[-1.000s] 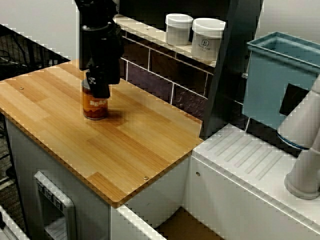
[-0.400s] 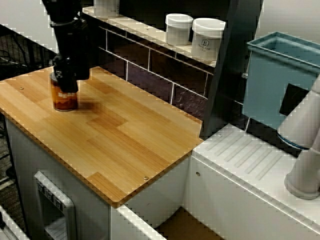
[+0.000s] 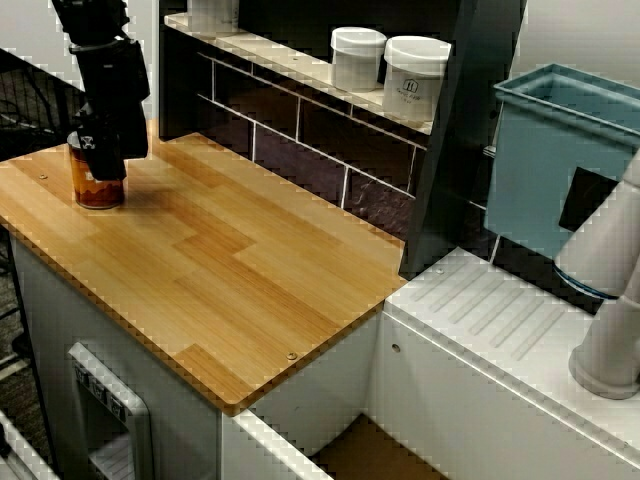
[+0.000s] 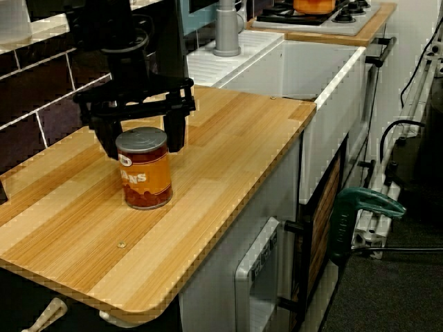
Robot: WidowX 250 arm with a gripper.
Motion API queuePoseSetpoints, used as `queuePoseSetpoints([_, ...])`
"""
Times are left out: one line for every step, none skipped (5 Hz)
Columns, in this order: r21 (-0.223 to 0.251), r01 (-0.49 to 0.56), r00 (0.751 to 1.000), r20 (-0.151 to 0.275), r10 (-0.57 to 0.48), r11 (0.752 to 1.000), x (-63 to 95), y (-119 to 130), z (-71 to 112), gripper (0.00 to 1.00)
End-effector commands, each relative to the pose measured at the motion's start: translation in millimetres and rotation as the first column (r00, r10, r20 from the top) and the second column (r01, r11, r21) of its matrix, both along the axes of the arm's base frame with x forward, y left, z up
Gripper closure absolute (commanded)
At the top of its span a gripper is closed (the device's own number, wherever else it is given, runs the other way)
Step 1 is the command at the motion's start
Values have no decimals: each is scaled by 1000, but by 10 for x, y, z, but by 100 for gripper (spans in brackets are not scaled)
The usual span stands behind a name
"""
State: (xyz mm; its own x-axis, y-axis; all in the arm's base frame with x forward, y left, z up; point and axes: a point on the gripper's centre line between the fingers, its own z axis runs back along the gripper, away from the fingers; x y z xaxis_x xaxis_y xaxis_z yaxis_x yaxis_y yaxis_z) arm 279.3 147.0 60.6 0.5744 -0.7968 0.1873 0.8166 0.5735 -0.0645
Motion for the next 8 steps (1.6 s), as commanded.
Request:
queuePoseSetpoints([-34, -18, 1000, -11, 18, 999, 13, -36, 220, 0])
queuePoseSetpoints([-77, -44, 999, -11, 44, 996, -17, -43, 347, 0])
queuePoseSetpoints([-86, -119, 993, -7, 118, 989, -54, 0, 478, 0])
queuePoseSetpoints([-141, -168, 986, -12, 168, 976, -92, 60, 630, 0])
queuePoseSetpoints([-173, -209, 978, -16, 209, 963, -129, 116, 737, 0])
queuePoseSetpoints([-152, -296, 955, -25, 295, 943, -175, 204, 740, 0])
queuePoseSetpoints([-133, -437, 898, -11, 440, 889, -232, 329, 715, 0])
queuePoseSetpoints([-123, -532, 845, -6, 535, 838, -279, 504, 711, 0])
